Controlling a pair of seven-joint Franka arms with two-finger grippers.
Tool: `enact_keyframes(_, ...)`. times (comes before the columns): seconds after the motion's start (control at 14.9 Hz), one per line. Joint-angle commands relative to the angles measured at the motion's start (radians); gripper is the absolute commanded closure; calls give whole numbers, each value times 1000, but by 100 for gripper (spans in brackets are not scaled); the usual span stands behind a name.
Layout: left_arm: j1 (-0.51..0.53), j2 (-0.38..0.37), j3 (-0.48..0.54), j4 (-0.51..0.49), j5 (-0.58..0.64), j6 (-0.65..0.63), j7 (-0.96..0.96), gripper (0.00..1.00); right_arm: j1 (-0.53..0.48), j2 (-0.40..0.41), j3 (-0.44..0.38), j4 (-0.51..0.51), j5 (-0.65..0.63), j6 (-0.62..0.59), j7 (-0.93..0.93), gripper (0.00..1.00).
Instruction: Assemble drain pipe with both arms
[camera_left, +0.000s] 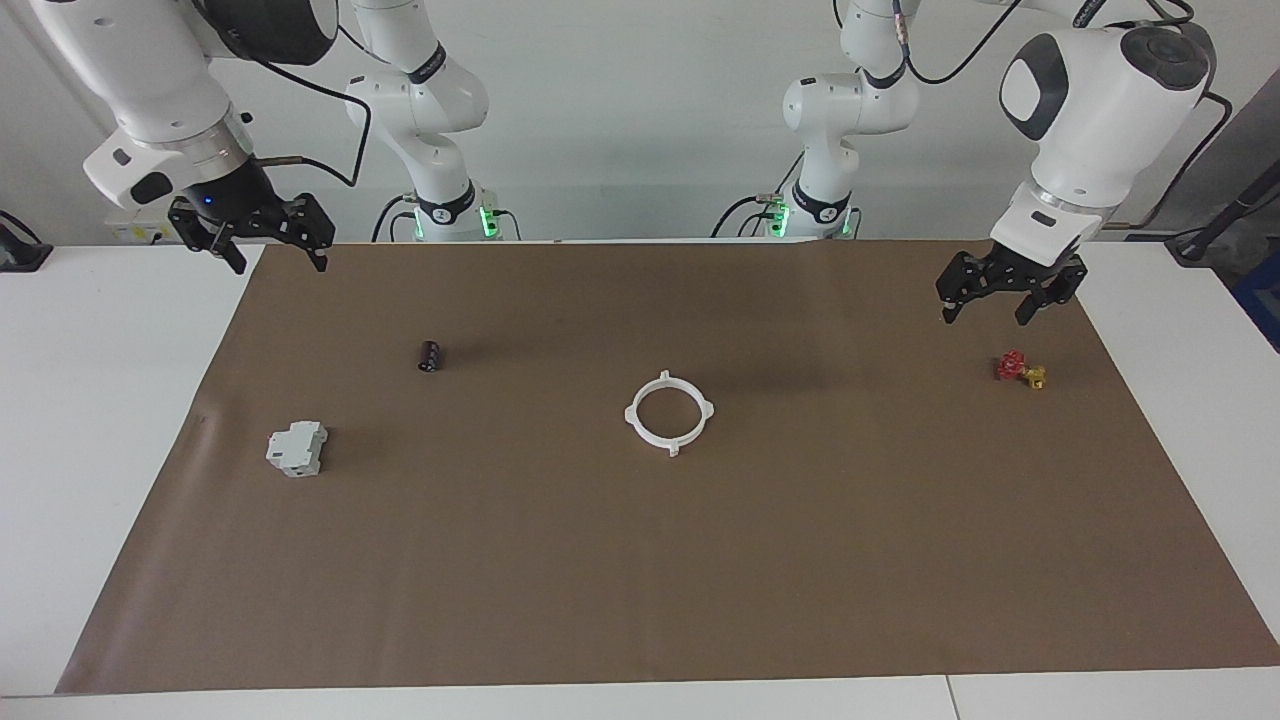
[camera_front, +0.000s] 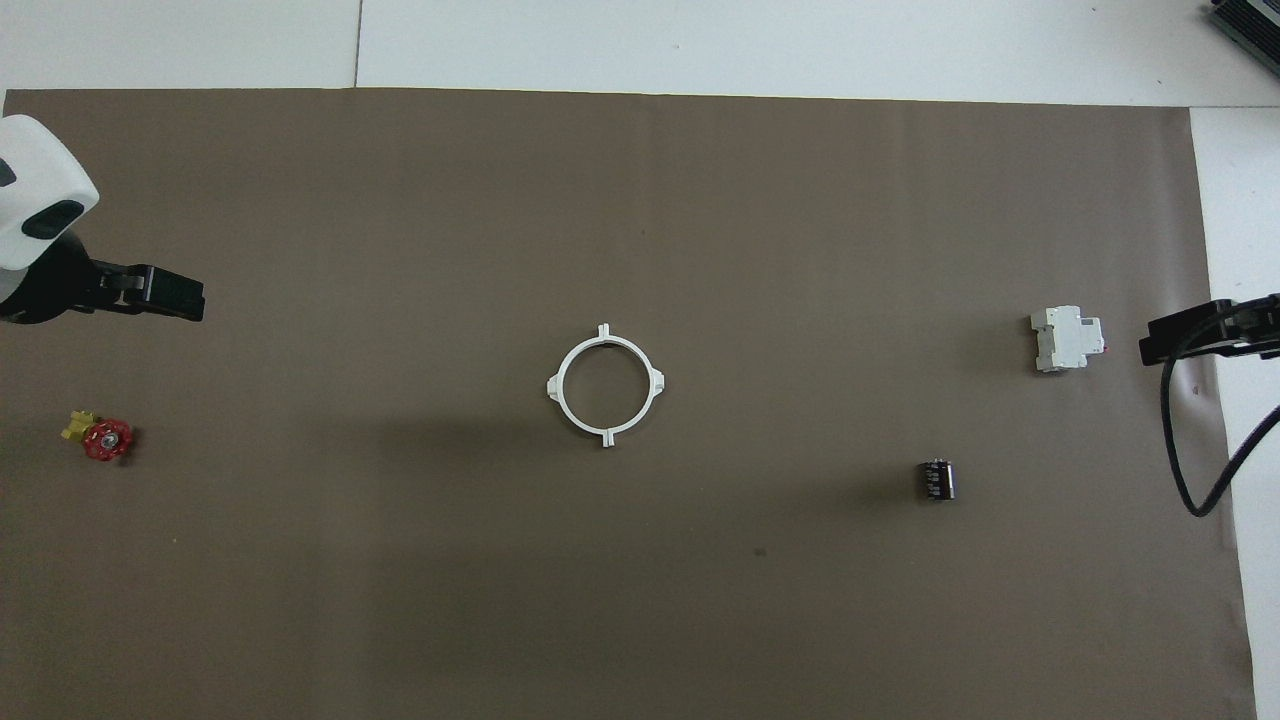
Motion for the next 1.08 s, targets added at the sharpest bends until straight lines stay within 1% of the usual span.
enact_keyframes(0.0,-13,-8,8,-9,-12,4,-16,0,-5,-5,3,-1,-7,-13,-10,0)
enact_keyframes(0.4,-13,-8,9,3,-12,-25,-16,0,-5,-5,3,-1,-9,-13,-10,0)
enact_keyframes(0.67,-14,-8,8,5,-12,-22,-20,0,-5,-5,3,-1,-9,-13,-10,0)
enact_keyframes(0.81,-51,-6,19,5,-12,-21,-52,0,-5,-5,3,-1,-7,-13,-10,0)
enact_keyframes(1.01,-46,0,16,12,-12,-25,-62,0,-5,-5,3,-1,-9,-13,-10,0)
